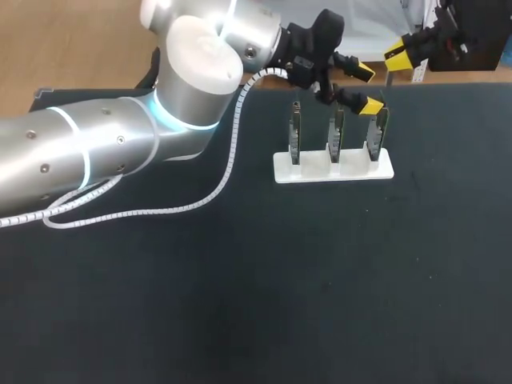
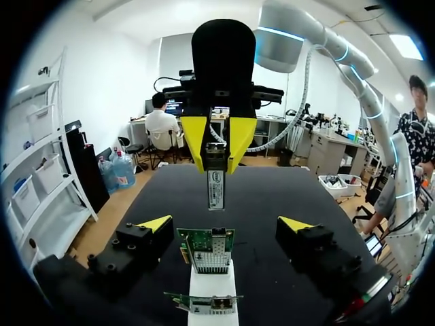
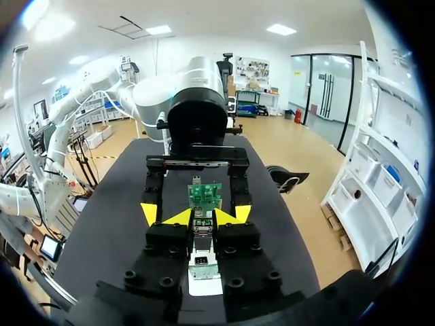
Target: Pick up the optical module with the left hand, and insert it into the network port with the right hand.
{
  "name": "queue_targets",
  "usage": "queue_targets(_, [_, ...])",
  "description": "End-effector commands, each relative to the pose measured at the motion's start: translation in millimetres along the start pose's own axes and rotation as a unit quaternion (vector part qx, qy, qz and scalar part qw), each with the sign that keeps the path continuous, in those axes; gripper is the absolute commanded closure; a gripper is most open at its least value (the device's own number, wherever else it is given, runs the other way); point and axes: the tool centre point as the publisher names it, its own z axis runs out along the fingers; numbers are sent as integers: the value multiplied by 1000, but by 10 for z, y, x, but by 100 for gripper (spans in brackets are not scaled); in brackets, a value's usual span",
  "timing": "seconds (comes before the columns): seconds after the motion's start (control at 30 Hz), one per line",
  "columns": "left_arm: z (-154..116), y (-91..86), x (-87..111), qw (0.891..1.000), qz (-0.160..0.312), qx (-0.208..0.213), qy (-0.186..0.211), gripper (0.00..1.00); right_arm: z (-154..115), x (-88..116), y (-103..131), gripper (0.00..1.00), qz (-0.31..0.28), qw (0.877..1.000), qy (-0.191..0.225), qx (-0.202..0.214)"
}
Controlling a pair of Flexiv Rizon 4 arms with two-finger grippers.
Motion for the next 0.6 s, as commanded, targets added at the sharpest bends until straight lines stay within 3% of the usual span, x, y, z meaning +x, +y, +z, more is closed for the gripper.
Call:
queue_targets(0.03, [7,21,-11,1000,2,5,-3,0,-9,15,17,100,-2,1000,-3,-1])
queue_targets(0.6, [7,21,-11,1000,2,5,-3,0,16,139,118,100,-9,1000,-5,-21])
